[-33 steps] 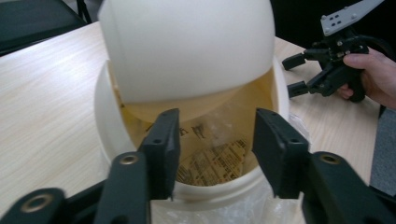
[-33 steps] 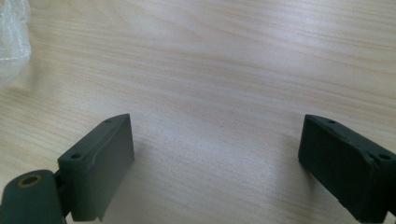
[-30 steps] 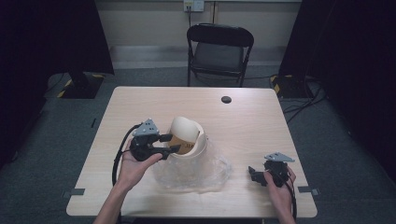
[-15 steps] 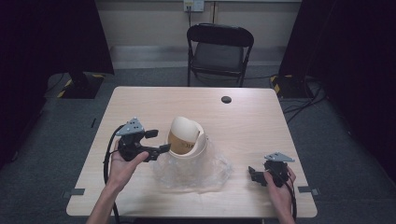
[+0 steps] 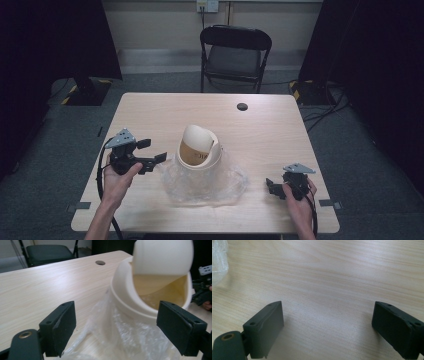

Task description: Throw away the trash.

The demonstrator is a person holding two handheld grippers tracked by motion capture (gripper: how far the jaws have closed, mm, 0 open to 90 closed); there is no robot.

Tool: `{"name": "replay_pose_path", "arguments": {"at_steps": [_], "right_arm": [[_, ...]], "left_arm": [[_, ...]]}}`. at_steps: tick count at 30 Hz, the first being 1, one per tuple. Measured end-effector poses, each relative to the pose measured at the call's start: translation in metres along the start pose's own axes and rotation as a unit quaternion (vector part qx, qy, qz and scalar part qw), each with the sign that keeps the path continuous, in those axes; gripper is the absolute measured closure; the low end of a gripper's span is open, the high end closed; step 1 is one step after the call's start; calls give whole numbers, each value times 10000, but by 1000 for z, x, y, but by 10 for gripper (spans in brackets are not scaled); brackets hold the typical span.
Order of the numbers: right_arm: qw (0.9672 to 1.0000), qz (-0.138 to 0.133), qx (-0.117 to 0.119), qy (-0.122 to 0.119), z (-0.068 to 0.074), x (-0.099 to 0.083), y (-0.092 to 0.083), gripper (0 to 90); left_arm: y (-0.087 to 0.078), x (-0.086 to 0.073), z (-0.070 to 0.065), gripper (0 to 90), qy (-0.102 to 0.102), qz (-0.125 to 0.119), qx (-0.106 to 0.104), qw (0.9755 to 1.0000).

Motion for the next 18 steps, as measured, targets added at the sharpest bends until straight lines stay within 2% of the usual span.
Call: {"name": "replay_pose_path", "arguments": {"at_steps": [4,11,18], "right_arm": [[10000,-1,0,0,0,0,0,94],[10000,-1,-1,0,0,0,0,94],[10000,-2,0,-1,0,0,0,94]], "left_arm": [[-8,-8,7,159,-120,9,156,9998],[-21,-25,16,159,-226,138,247,9993],[-32,-43,26,160,-458,224,423,9978]]}}
Point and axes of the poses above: each handheld gripper's, and its own axes: y roughly forward along the jaws, x roughly out of its top, z roughly to its left, the point moved 3 cm from there along y, roughly forward along the jaws, and after that the axes turned 14 degrees about -x, right-handed, at the moved point
